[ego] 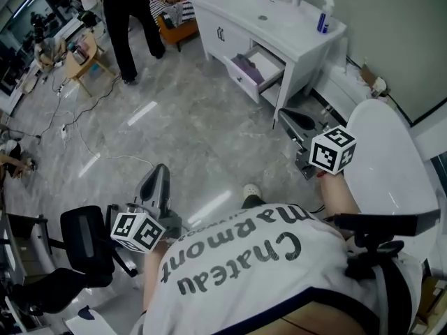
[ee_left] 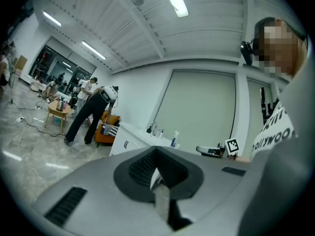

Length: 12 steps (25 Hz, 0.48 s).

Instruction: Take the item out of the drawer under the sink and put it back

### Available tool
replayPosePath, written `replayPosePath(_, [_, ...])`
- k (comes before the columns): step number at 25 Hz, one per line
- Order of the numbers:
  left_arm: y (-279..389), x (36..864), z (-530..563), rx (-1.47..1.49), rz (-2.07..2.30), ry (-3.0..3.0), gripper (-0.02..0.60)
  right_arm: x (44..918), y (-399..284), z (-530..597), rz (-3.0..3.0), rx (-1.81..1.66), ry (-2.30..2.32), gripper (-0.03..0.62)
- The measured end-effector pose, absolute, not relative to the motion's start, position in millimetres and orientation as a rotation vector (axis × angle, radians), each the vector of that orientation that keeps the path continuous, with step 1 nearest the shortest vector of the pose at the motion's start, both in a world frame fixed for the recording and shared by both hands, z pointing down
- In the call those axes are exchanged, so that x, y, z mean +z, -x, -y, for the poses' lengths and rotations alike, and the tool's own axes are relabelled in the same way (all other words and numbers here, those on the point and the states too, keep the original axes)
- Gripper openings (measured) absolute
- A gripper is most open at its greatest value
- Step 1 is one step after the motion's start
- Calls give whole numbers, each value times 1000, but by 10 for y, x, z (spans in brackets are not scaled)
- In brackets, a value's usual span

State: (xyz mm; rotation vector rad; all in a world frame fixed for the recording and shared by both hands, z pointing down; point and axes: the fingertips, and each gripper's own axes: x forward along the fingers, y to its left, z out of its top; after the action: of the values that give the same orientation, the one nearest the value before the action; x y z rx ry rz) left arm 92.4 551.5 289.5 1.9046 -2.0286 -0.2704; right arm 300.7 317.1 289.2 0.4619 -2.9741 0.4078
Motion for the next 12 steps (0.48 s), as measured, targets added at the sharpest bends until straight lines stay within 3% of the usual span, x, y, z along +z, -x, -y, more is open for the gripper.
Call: replayPosePath(12, [-595,2674,-4516,-523,2044,-1982,9,3046,-2567,-1965,2922,325,-435,12])
